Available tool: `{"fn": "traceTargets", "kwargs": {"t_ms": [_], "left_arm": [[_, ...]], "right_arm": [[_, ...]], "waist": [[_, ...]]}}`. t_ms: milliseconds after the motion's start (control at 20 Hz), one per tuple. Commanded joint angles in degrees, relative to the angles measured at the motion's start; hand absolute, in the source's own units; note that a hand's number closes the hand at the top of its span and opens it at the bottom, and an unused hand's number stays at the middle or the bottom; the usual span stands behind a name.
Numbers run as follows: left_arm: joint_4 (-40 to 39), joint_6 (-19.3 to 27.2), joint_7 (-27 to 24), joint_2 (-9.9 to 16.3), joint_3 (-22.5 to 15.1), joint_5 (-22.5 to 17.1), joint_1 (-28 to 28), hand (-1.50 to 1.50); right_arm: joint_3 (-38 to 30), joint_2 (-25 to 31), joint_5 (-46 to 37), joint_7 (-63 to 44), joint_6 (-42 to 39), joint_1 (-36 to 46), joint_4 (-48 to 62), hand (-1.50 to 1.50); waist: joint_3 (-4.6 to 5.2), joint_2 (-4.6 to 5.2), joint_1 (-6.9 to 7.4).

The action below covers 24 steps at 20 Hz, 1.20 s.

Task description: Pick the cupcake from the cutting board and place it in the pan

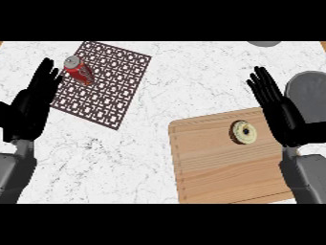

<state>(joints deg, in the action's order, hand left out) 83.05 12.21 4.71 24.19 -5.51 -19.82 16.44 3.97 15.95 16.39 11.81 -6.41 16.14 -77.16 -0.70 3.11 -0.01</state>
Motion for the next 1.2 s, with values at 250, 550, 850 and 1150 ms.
{"fn": "traceTargets", "kwargs": {"t_ms": [250,550,850,1150], "left_arm": [[3.27,0.62,1.23,1.35,1.34,0.94,-3.26,0.00],[4.23,1.14,3.52,-1.69,0.18,-0.45,-6.26,0.00],[4.83,0.34,1.23,-2.57,0.32,0.72,-8.65,0.00],[7.04,1.90,7.58,-3.50,-0.30,1.71,-5.02,0.00]], "right_arm": [[-9.11,10.25,14.31,-0.26,-21.65,14.73,6.37,1.50],[-7.50,21.44,-9.65,19.30,-14.26,-4.35,3.48,-1.50],[-9.03,28.84,-17.92,25.53,-13.48,-3.98,7.83,-1.50],[-5.98,30.03,-22.21,16.98,-14.98,5.89,4.47,-1.50]], "waist": [[0.57,-2.90,2.60],[0.61,-3.20,-0.67],[0.69,-3.09,0.23],[0.72,-3.13,0.63]]}}
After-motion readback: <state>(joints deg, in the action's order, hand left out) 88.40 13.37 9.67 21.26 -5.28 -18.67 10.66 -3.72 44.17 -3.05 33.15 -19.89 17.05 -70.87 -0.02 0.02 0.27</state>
